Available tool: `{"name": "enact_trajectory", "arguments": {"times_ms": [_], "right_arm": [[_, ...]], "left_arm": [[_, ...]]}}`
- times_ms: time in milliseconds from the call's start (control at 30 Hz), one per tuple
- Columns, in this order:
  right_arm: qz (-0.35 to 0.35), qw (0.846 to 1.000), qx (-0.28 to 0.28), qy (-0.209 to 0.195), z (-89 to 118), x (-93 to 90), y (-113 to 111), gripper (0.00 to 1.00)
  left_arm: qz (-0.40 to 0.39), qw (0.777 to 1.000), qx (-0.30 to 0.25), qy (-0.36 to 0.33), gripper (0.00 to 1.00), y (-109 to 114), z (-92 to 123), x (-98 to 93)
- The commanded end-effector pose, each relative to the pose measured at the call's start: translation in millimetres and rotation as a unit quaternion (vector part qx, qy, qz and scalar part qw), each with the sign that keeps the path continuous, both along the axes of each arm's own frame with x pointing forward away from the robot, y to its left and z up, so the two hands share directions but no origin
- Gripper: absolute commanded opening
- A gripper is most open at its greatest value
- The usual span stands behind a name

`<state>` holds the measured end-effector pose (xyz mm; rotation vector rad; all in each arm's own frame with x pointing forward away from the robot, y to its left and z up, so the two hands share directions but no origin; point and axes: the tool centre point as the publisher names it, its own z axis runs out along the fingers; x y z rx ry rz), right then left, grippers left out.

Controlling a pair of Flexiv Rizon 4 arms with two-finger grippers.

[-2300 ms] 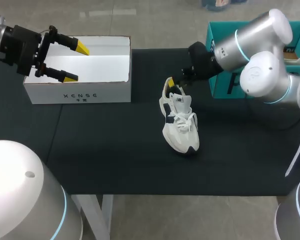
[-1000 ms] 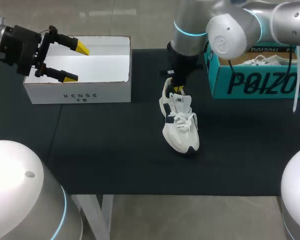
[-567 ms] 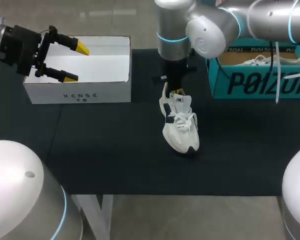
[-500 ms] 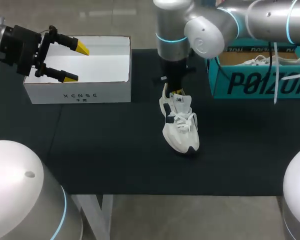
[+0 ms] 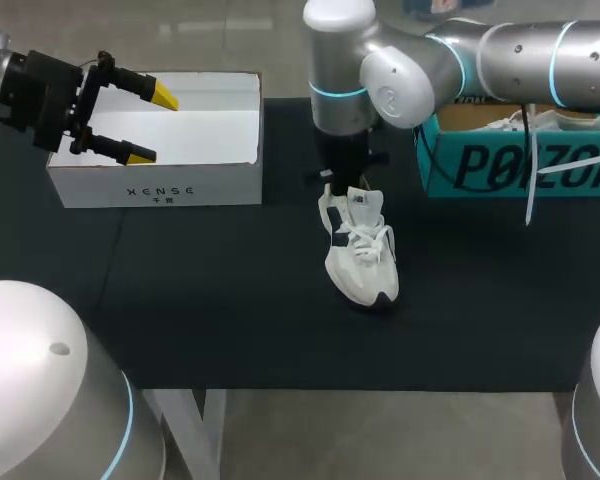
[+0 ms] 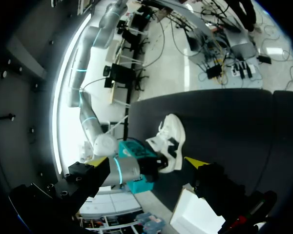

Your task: Take the shoe out of the shoebox, open the shoe tongue, remove and reinsert the insole, then place the shoe into the shoebox

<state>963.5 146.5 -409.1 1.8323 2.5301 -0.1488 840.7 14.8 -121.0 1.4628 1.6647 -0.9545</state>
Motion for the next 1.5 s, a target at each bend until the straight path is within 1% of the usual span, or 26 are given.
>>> {"name": "enact_trajectory", "arguments": {"times_ms": [33,200,333,500,767,833,967,1000,1200,1300,1500], "right_arm": [[-0.003,1.000,0.000,-0.001,2,-1.0,-1,0.00],[-0.004,0.999,0.005,-0.033,29,-2.1,-7,0.00],[0.003,0.999,0.007,-0.040,34,-4.3,-7,0.00],[0.001,1.000,0.008,-0.019,22,-15.2,-6,0.00],[-0.004,1.000,0.011,0.022,-6,-29.3,-4,0.00],[-0.004,1.000,0.009,0.027,-8,-30.9,-3,0.00],[-0.012,0.999,0.010,0.028,-4,-33.5,2,0.00],[-0.017,0.999,0.013,0.024,-2,-33.6,1,0.00],[-0.043,0.999,0.009,-0.003,25,-28.2,-3,0.00],[-0.052,0.998,0.003,-0.021,44,-21.2,-2,0.00],[-0.073,0.996,-0.007,-0.047,71,-8.5,-1,0.00]], "left_arm": [[0.000,1.000,0.001,0.000,1.00,0,0,0.2],[0.000,1.000,0.001,0.000,1.00,0,0,0.2],[0.000,1.000,0.001,0.000,1.00,0,0,0.2],[0.000,1.000,0.001,0.000,1.00,0,0,0.2],[0.000,1.000,0.001,0.000,1.00,0,0,0.2],[0.000,1.000,0.001,0.000,1.00,0,0,0.2],[0.000,1.000,0.001,0.000,1.00,0,0,0.2],[0.000,1.000,0.001,0.000,1.00,0,0,0.2],[0.000,1.000,0.001,0.000,1.00,0,0,0.2],[0.000,1.000,0.001,0.000,1.00,0,0,0.2],[0.000,1.000,0.001,0.000,1.00,0,0,0.2]]}}
